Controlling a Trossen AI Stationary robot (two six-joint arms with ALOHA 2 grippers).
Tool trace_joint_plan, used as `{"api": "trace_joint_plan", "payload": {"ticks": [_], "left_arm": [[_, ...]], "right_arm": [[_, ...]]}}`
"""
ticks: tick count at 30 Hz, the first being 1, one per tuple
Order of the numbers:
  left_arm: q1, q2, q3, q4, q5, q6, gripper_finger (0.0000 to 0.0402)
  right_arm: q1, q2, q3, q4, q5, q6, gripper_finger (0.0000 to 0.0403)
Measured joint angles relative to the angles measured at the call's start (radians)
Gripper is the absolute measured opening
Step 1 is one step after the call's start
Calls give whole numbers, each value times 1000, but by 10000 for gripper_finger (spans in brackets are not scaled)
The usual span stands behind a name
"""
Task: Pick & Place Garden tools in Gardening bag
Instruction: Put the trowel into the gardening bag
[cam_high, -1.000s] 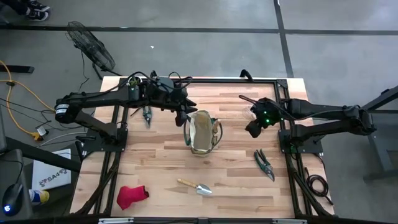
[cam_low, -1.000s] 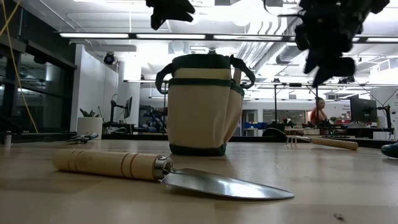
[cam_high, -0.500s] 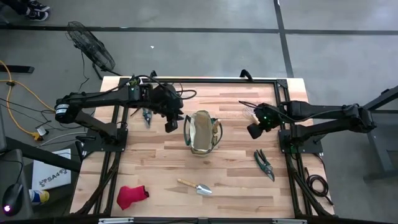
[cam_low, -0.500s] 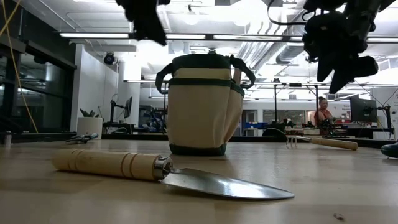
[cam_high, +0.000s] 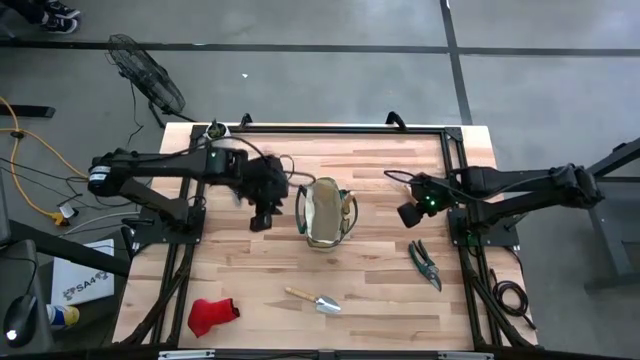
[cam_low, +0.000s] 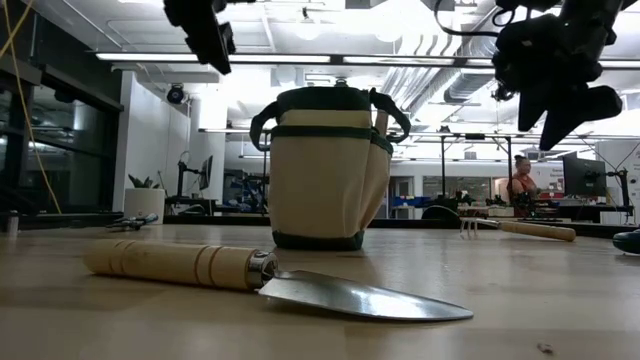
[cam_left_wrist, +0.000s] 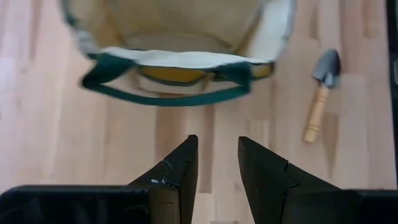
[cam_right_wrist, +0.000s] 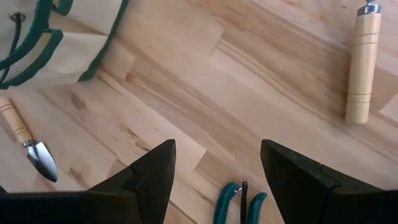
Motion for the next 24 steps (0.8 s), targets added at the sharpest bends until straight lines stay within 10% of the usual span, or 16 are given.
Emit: {"api": "trace_joint_plan", "payload": {"ticks": [24], "left_arm": [[-427, 80, -282, 354, -93, -245, 111]], "right_arm": [[162, 1, 0, 86, 39, -10, 227]]}}
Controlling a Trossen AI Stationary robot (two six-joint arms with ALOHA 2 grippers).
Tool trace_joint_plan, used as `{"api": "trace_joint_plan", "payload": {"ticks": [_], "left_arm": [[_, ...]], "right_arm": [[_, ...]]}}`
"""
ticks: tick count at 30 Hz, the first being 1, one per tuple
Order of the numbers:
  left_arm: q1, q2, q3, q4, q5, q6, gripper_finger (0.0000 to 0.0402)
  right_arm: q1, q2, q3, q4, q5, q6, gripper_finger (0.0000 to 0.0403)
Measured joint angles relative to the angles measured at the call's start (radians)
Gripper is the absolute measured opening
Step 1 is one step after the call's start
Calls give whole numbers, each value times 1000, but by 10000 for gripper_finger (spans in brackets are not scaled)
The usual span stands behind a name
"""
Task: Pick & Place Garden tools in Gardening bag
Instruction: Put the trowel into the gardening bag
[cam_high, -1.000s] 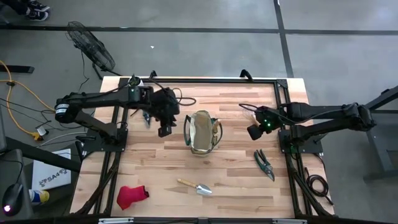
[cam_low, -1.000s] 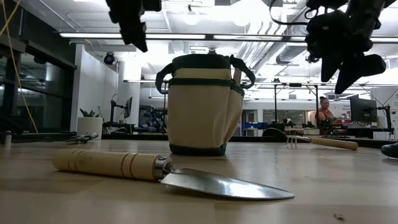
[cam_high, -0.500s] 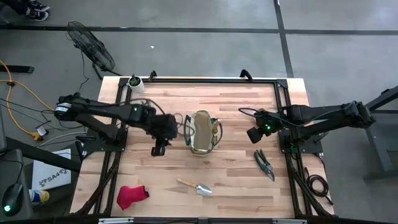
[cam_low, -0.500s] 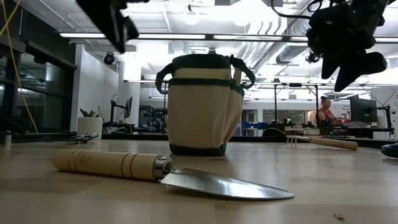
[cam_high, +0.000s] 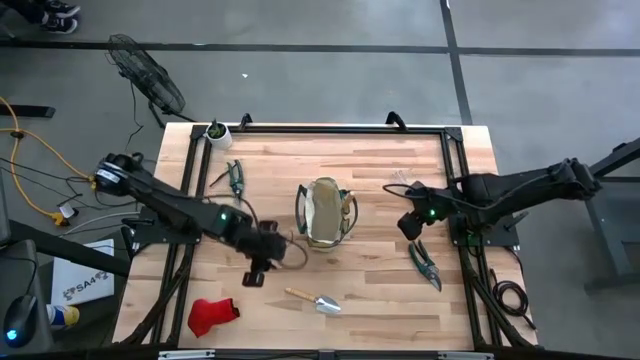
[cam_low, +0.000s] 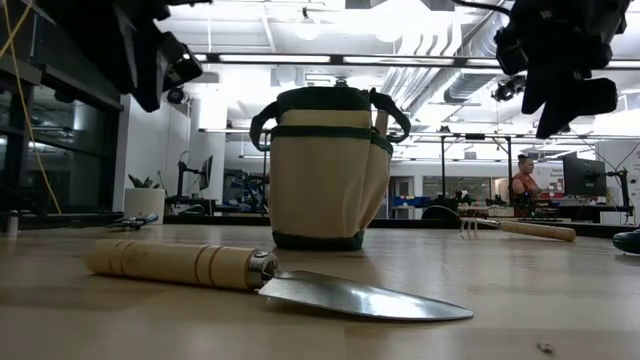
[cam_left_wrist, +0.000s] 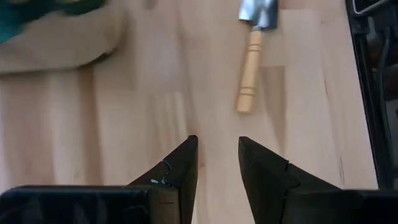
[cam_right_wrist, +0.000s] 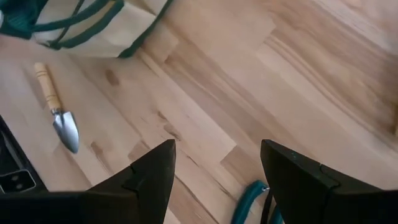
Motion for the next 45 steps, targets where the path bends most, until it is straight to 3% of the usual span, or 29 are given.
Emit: {"api": "trace_joint_plan", "payload": {"ticks": [16, 26, 30, 37, 45], "left_arm": [[-106, 222, 0, 301, -42, 53, 118], [-104, 331, 36, 317, -8, 91, 245], [-104, 365, 42, 332, -4, 94, 271], [-104, 410, 41, 326, -11, 87, 259], [-105, 418, 42, 324, -40, 132, 207]], "right_arm": [[107, 0, 0, 10, 45, -26, 227], [126, 0, 0, 10, 40, -26, 227], [125, 0, 0, 10, 40, -26, 227], [125, 0, 0, 9, 41, -26, 227], [125, 0, 0, 8, 47, -26, 227]]}}
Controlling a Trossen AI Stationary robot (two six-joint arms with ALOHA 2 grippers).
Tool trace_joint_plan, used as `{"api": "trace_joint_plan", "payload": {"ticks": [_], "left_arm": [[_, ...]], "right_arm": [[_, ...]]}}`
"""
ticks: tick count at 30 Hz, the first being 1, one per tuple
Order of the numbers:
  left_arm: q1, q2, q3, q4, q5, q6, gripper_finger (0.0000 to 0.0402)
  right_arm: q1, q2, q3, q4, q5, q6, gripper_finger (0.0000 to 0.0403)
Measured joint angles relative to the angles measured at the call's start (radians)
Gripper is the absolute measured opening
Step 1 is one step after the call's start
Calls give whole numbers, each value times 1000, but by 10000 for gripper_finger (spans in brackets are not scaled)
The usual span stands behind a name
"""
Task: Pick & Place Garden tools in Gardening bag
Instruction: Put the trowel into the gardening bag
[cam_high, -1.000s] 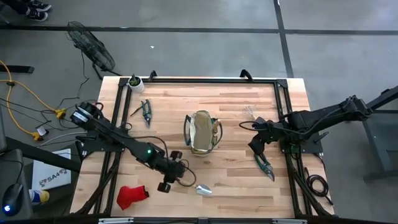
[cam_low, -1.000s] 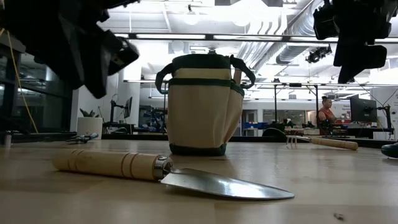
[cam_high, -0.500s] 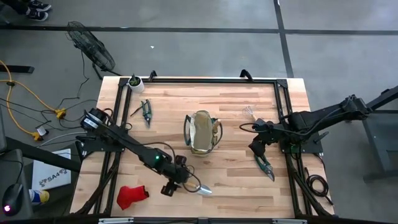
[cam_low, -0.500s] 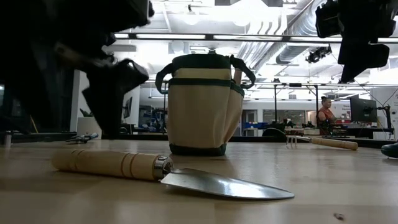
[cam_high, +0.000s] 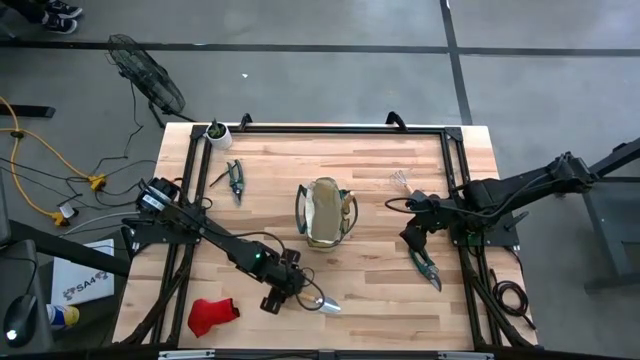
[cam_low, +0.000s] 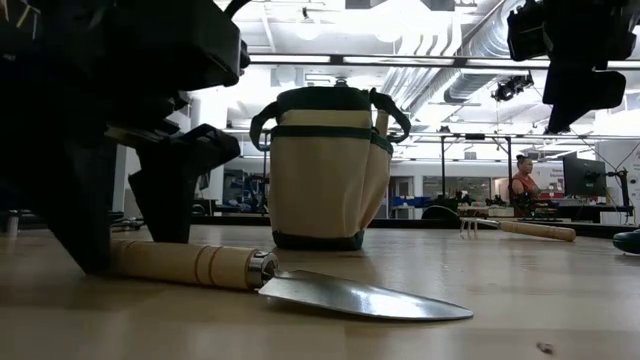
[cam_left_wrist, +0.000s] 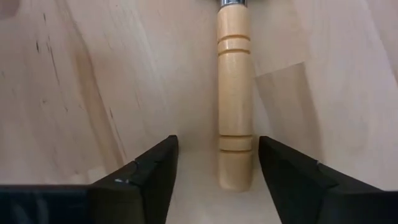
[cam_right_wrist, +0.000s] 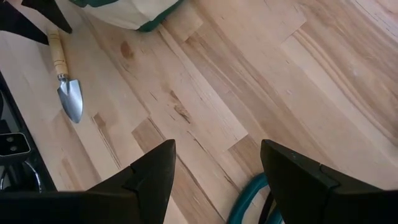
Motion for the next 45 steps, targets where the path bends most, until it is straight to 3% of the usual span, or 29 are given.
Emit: {"api": "trace_joint_plan", "payload": {"ticks": [19, 29, 38, 45], "left_arm": [[-38, 47, 3, 16, -3, -3, 62], [-39, -25, 11, -41, 15, -116, 60], [-38, -58, 285, -375, 20, -133, 60], [-31, -60, 535, -690, -134, -135, 60]], "right_arm": [[0, 0, 0, -4, 0, -26, 227], [0, 0, 0, -1, -10, -27, 227], [0, 0, 0, 116, -33, -64, 227], [22, 0, 0, 366, -149, -171, 227]]}}
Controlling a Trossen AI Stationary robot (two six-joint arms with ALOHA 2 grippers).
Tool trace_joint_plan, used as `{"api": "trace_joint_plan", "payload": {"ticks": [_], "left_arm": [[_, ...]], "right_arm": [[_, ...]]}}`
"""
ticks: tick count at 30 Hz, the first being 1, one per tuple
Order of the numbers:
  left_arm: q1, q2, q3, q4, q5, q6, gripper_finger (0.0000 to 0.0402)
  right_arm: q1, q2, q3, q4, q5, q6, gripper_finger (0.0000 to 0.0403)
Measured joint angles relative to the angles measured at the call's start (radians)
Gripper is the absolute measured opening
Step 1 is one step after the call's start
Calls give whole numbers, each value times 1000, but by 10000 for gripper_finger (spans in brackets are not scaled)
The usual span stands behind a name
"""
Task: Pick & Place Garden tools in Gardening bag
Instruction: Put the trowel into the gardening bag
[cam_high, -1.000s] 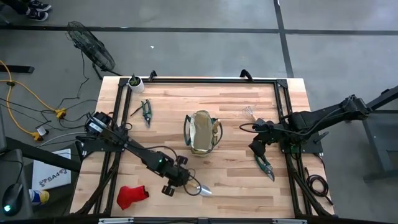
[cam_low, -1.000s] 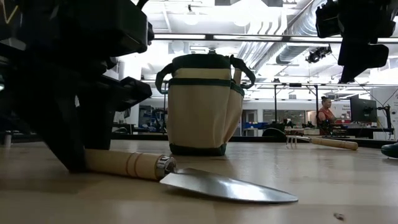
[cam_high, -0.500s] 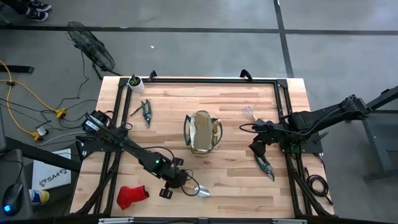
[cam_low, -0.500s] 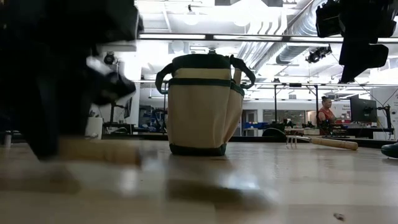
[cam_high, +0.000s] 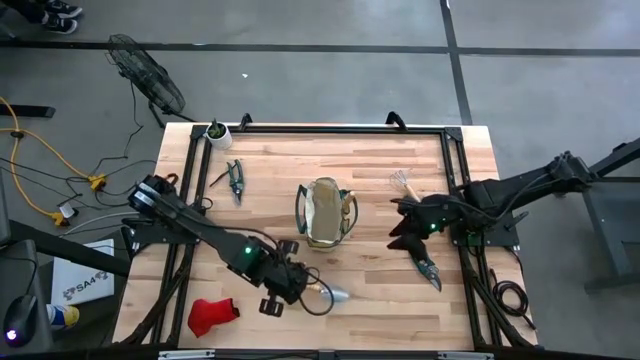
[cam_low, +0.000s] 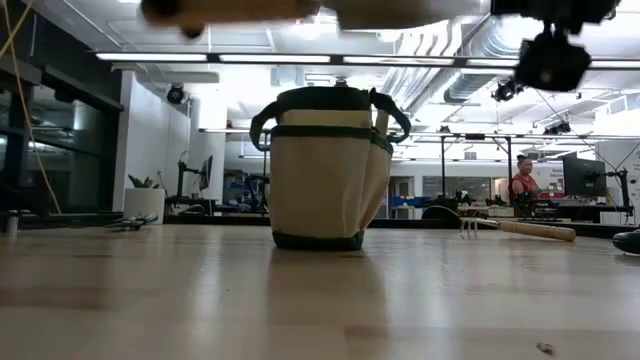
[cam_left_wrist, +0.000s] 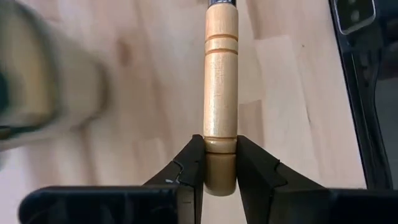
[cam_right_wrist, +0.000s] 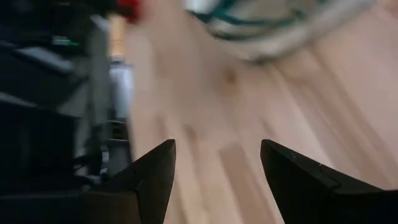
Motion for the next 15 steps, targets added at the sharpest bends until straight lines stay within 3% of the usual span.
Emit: {"api": "trace_joint_plan", "payload": {"ticks": [10, 15], "left_arm": [[100, -1, 237, -198, -21, -50, 60], [162, -1, 298, -205, 4, -50, 60]], "right_arm": [[81, 0, 1, 374, 51, -182, 227], [107, 0, 79, 399, 149, -324, 227]]}}
